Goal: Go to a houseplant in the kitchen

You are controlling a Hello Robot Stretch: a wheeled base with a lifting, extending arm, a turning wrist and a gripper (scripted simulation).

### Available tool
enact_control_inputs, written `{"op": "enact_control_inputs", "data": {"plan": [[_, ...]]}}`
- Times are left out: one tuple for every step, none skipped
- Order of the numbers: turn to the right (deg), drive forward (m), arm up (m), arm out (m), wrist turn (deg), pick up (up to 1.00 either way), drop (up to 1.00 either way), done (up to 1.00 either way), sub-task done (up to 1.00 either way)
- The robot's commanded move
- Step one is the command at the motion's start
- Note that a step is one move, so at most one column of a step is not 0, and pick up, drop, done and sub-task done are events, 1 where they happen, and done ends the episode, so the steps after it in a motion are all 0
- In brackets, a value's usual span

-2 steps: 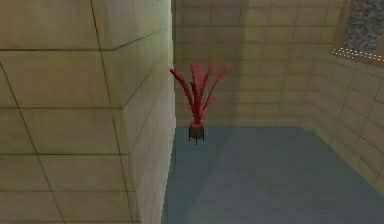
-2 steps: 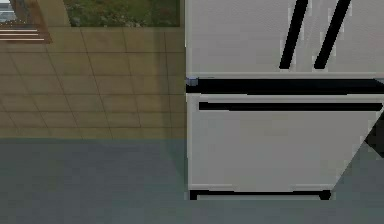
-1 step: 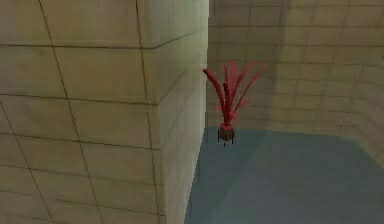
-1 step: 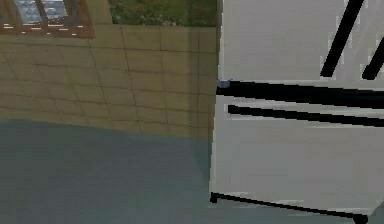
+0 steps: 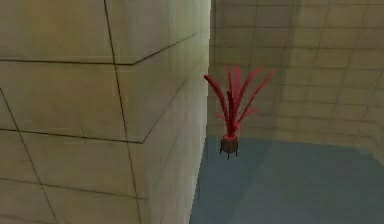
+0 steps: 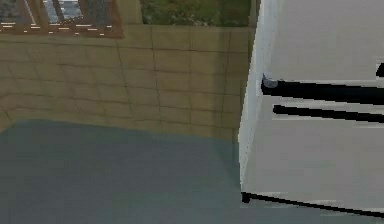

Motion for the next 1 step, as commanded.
{"op": "enact_control_inputs", "data": {"plan": [[30.0, 0.00, 0.00, 0.00, 0.0, 0.00, 0.00, 0.00, 0.00]]}}
